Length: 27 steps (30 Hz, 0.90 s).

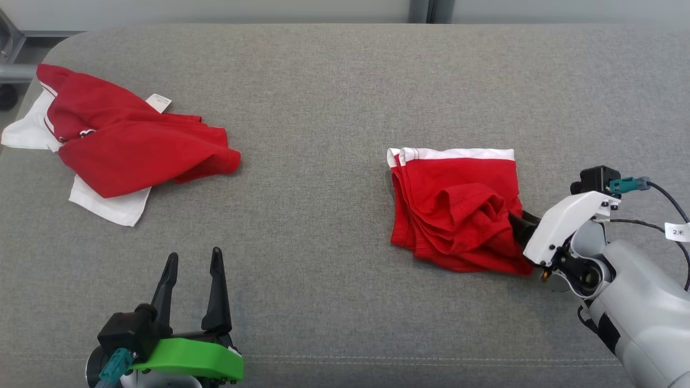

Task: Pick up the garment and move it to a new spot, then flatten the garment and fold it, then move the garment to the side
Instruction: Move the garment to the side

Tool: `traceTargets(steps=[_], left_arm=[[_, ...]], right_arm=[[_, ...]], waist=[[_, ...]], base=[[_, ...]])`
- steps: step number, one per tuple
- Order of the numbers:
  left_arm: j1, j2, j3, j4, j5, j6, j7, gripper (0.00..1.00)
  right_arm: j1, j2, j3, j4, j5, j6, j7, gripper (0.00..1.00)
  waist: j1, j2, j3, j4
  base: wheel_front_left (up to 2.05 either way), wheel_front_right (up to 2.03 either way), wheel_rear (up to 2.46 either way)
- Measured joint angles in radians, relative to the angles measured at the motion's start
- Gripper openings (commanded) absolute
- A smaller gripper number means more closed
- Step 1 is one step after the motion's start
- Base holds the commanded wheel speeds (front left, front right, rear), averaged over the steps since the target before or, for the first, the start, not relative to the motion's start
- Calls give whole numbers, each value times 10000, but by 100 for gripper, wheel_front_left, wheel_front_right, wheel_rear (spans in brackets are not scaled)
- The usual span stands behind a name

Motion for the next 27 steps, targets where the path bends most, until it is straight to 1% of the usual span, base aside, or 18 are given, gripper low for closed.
traceTargets(steps=[3, 4, 5, 8, 11, 14, 19, 22, 23, 27], left_arm=[[-7, 0, -4, 12, 0, 0, 0, 100], [-12, 0, -8, 17, 0, 0, 0, 100], [-34, 0, -29, 33, 0, 0, 0, 100], [-97, 0, -42, 40, 0, 0, 0, 100], [-197, -2, -25, 40, 0, 0, 0, 100], [-204, -2, 19, 50, 0, 0, 0, 100], [-202, -4, 280, 50, -2, 0, 0, 100], [-201, -6, 276, 42, -2, 0, 0, 100], [-201, -6, 276, 42, -2, 0, 0, 100], [-200, -8, 205, 12, 0, 0, 0, 100]], right_arm=[[-42, 150, -4, 58, 203, 56, 240, 100], [-68, 186, 13, 56, 251, 58, 293, 97], [-140, 268, 29, 71, 326, 59, 353, 40], [-262, 263, 226, 98, 221, 92, 378, 0], [-375, 159, 353, 130, -33, 127, 326, 0], [-621, -94, 430, 138, -339, 144, 161, 0], [-1329, -913, 606, 186, -1066, 144, -100, 0], [-1689, -1369, 658, 249, -1415, 144, -205, 0], [-1689, -1369, 658, 249, -1415, 144, -205, 0], [-2092, -1852, 798, 378, -1804, 144, -211, 0]], waist=[[0, 0, 33, -11], [0, 0, 44, -13], [0, 0, 67, -13], [0, 0, 94, 5], [0, 0, 107, 32], [0, 0, 95, 45], [0, 0, 39, -43], [0, 0, 18, -159], [0, 0, 18, -159], [0, 0, 46, -308]], base=[[0, 0, 0], [0, 0, 0], [0, 0, 0], [0, 0, 0], [0, 0, 0], [0, 0, 0], [0, 0, 0], [0, 0, 0], [0, 0, 0], [0, 0, 0]])
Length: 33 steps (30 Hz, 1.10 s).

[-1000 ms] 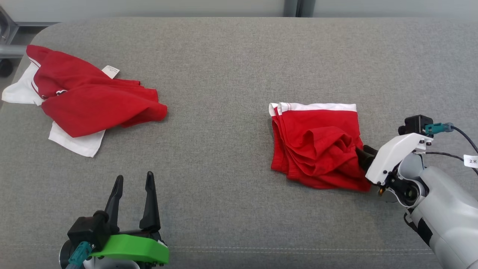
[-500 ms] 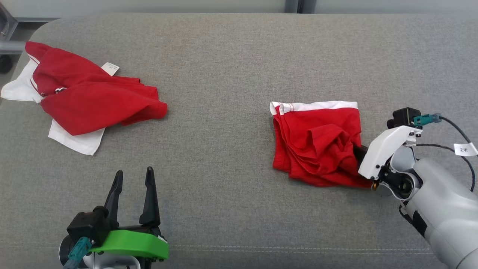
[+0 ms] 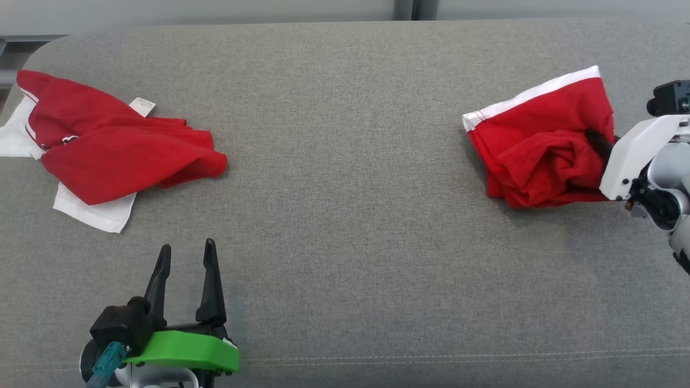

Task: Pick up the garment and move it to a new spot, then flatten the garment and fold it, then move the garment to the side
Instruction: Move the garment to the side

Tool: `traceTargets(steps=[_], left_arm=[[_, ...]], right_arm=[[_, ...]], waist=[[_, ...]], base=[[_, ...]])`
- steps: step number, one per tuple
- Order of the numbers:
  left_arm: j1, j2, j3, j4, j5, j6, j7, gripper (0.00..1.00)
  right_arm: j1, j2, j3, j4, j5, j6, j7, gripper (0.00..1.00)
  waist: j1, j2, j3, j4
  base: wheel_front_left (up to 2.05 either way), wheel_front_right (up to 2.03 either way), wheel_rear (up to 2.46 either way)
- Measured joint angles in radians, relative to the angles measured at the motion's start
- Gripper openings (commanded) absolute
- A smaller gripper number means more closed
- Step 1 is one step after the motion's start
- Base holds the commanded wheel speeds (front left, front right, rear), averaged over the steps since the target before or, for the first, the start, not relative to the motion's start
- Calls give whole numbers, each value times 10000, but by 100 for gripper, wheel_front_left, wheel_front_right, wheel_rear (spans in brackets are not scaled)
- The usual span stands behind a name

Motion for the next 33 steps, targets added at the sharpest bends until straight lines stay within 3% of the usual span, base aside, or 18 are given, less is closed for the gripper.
traceTargets(steps=[24, 33], left_arm=[[-831, 0, -571, -1271, 876, 0, -2, 100], [-1227, -8, -658, -1877, 1206, 0, -17, 100]], right_arm=[[-3123, -1965, -102, 619, -1170, -303, 180, 0], [-3644, -2121, -100, 917, -1517, -535, 73, 0]], waist=[[0, 0, 1798, 35], [0, 0, 2740, 175]], base=[[0, 0, 0], [0, 0, 0]])
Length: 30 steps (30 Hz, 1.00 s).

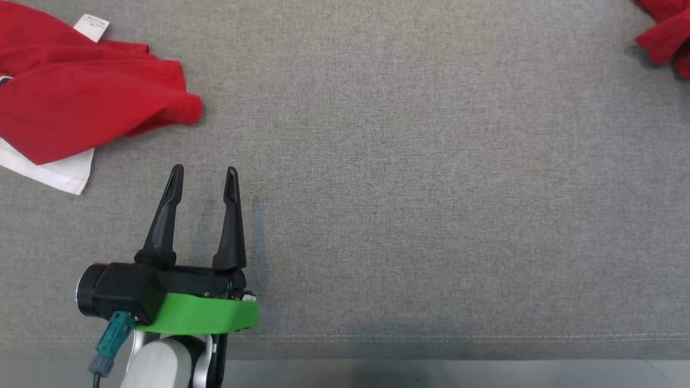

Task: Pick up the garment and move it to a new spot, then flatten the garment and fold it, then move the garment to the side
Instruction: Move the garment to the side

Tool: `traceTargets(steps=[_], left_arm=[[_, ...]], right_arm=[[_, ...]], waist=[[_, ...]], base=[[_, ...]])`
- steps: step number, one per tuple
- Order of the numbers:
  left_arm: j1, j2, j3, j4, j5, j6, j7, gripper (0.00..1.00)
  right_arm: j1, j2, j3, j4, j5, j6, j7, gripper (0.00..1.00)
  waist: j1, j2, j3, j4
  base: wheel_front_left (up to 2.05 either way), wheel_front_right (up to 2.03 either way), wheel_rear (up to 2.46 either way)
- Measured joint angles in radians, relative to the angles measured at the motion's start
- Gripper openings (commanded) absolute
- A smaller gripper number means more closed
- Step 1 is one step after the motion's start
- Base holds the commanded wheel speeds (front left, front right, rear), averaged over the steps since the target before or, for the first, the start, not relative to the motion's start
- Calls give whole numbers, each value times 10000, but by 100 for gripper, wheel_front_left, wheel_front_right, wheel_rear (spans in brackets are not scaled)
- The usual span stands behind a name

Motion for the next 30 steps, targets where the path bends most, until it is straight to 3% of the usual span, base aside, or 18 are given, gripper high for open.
traceTargets(steps=[10, 16, 21, 23, 24, 26, 27, 28, 30], left_arm=[[-41, 35, 12, -73, 178, 0, -23, 100], [-43, 69, -38, -163, 245, 0, 65, 100], [-43, 113, -46, -245, 265, 0, 82, 100], [-44, 121, -42, -272, 267, 0, 127, 100], [-45, 123, -44, -276, 276, 0, 127, 100], [-53, 125, -59, -268, 278, 0, 127, 100], [-56, 125, -63, -268, 278, 0, 127, 100], [-57, 123, -73, -270, 278, 0, 128, 100], [-58, 123, -82, -270, 278, 0, 153, 100]], right_arm=[[-55, -40, -69, 589, -151, -729, -460, 0], [-58, -418, -94, 901, -468, -1143, -800, 0], [-135, -408, -84, 980, -531, -1241, -1018, 2], [-189, -326, -84, 1020, -531, -1248, -1089, 22], [-196, -286, -84, 1062, -531, -1323, -1131, 24], [-193, -247, -33, 1229, -635, -1432, -1227, 51], [-193, -268, 23, 1317, -740, -1517, -1229, 82], [-193, -313, 35, 1407, -802, -1523, -1233, 100], [-193, -395, 29, 1576, -846, -1687, -1325, 100]], waist=[[0, 0, 626, -213], [0, 0, 845, -328], [1, 0, 1013, -371], [1, 0, 1078, -394], [0, 1, 1108, -405], [1, 0, 1144, -428], [1, 0, 1152, -434], [1, 0, 1158, -440], [1, 0, 1170, -451]], base=[[0, 0, 0], [0, 0, 0], [0, 0, 0], [0, 0, 0], [0, 0, 0], [0, 0, 0], [0, 0, 0], [0, 0, 0], [0, 0, 0]])
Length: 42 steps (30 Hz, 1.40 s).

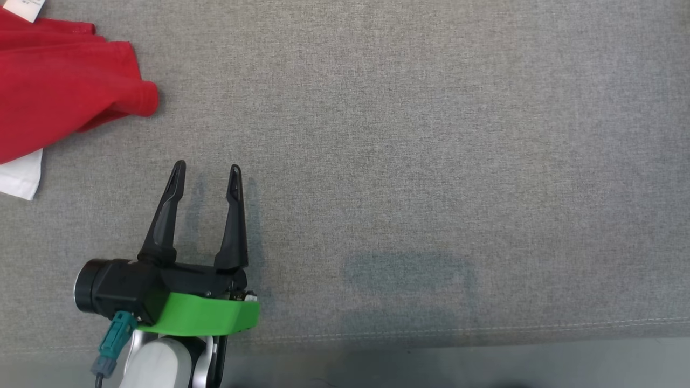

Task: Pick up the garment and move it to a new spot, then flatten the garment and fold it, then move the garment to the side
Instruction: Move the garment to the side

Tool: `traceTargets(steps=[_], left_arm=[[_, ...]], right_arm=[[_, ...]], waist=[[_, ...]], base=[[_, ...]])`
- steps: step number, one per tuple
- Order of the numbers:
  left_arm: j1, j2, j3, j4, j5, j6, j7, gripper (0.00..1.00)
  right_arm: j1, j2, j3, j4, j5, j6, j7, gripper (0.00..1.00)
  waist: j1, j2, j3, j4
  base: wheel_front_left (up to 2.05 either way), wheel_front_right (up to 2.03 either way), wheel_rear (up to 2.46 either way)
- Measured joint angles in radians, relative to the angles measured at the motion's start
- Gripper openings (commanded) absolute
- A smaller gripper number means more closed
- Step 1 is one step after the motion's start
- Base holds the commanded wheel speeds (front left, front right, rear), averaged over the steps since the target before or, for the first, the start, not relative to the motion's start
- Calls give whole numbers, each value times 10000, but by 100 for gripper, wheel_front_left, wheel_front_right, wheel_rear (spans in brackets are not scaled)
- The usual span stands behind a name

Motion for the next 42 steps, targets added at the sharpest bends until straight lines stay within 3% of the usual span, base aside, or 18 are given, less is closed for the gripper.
traceTargets(steps=[7, 22, 32, 35, 42], left_arm=[[-13, 0, -65, 2, 0, 0, 0, 100], [-35, -2, 117, 192, 0, 0, 0, 100], [-35, -8, 138, 499, -17, 0, -6, 100], [-39, -13, 98, 704, -21, -12, -15, 100], [-442, -13, 82, 1371, -48, -105, -19, 100]], right_arm=[[-2, -305, 213, 462, -575, -167, -253, 100], [442, 186, 146, 1179, -474, -169, -278, 100], [327, 247, -54, 690, -414, -173, -1770, 100], [108, 493, -136, 341, -403, -167, -2247, 100], [17, 1770, -63, -422, -339, 13, -2811, 100]], waist=[[0, 0, 18, -80], [0, 0, -133, -248], [0, 0, -673, -585], [0, 0, -918, -711], [0, 0, -1669, -1000]], base=[[0, 0, 0], [0, 0, 0], [0, 0, 0], [0, 0, 0], [0, 0, 0]])
